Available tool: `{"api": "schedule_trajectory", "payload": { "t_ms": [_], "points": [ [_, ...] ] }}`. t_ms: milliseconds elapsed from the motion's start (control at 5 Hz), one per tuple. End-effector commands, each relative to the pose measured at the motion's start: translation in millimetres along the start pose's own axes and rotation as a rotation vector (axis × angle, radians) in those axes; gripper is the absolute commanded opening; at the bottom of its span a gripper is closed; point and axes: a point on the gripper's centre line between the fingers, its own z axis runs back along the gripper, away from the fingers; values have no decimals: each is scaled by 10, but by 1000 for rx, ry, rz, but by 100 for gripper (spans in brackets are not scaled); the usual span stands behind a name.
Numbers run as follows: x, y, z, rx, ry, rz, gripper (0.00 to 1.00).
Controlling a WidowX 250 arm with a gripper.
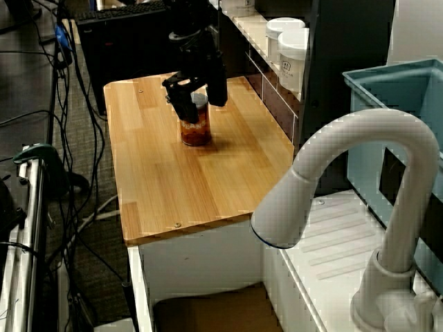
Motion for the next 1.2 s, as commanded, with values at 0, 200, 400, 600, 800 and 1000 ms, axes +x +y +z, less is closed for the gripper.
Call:
{"api": "schedule_trajectory", "payload": {
  "t_ms": [0,200,400,600,800,1000],
  "points": [
    [-341,34,246,11,-31,6,100],
    [-569,62,193,-16,-18,25,100],
    [-793,114,144,-18,-4,28,100],
    [-999,177,137,-32,-6,58,100],
    [-1124,237,144,-60,-18,94,100],
    [-1073,228,149,-108,-26,104,100]
  ]
}}
